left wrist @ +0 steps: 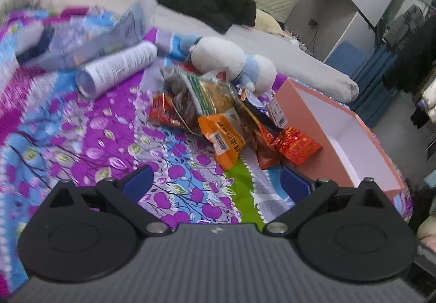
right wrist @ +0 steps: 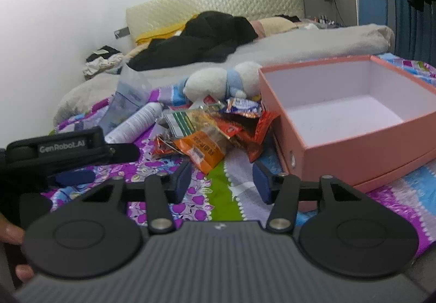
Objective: Organize snacks
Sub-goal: 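Grasp the orange snack bag with the left tool while the right tool approaches the red foil packet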
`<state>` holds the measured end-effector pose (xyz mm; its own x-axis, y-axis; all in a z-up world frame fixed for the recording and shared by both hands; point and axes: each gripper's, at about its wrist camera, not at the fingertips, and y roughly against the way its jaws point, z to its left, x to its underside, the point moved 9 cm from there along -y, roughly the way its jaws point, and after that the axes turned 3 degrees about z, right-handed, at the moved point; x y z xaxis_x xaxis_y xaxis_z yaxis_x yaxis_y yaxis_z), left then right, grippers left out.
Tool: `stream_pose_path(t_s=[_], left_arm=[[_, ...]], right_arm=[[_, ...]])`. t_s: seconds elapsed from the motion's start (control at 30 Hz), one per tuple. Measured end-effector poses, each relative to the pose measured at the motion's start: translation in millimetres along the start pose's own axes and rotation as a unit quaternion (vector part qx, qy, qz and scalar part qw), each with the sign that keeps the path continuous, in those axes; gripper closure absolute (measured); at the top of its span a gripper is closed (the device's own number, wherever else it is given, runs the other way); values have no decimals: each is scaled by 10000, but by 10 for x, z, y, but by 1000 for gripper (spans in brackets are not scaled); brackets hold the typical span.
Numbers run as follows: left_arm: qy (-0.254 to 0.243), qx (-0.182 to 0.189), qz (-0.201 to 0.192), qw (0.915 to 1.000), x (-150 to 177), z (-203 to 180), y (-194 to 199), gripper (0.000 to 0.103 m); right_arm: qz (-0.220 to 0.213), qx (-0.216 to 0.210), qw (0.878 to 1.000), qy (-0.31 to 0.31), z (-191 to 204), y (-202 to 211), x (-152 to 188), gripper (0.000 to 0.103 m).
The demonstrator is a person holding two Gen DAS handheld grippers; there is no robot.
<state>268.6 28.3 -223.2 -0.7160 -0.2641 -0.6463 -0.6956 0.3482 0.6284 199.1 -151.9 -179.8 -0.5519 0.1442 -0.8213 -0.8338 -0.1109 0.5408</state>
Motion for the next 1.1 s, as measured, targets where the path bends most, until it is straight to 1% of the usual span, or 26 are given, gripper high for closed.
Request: stream_pose_path(t_s=[0.13,0.2,0.27,0.3,0.4,0.47,0.6,0.63,0.7,0.73,0.8,0.87,0.97,1.0,1.1], left_arm=[[439,316,37,9985,-39,163,-316,3],[580,447,44,9973,-68,192,-431,3],[635,497,67,9967,-106,213,-564,5],[613,493,102,9968,-125,202,-626,8],[495,624,206,9966,-174,146,-816,10],[500,756,296,9954,-189,131,-942,14],[527,901,387,9938,-229,133,-1168,23],[557,920,407,9934,-239,146,-1222,28],[627,947,463,9925,-245,165,-1313,32],[655,951,482,9921,-250,181,-1358,39],[683,990,560,9912,-249,205,-1449,46],[746,1034,588,9901,-257,230,-1521,48],[766,907,521,9916,-295,261,-1617,54],[798,917,481,9914,-311,263,-1631,54],[820,933,480,9911,-346,240,-1694,56]], right_arm=[[-6,146,9996,-238,-18,-263,-6,54],[-81,318,9986,-404,-54,-393,-38,54],[-119,484,9969,-605,-104,-529,-73,54],[-126,547,9960,-696,-136,-589,-87,54],[-103,654,9940,-874,-216,-753,-126,54],[-98,695,9931,-936,-247,-831,-136,54],[-90,808,9926,-903,-243,-941,-113,54],[-85,831,9922,-920,-245,-970,-109,54],[-97,907,9915,-923,-249,-1016,-117,54],[-118,940,9910,-941,-254,-1044,-128,54],[-145,1018,9900,-970,-262,-1106,-150,54],[-131,1070,9888,-1030,-265,-1174,-177,54],[-124,1228,9859,-1127,-295,-1244,-202,55],[-110,1274,9843,-1215,-321,-1264,-204,57],[59,1358,9802,-1440,-374,-1302,-160,59]])
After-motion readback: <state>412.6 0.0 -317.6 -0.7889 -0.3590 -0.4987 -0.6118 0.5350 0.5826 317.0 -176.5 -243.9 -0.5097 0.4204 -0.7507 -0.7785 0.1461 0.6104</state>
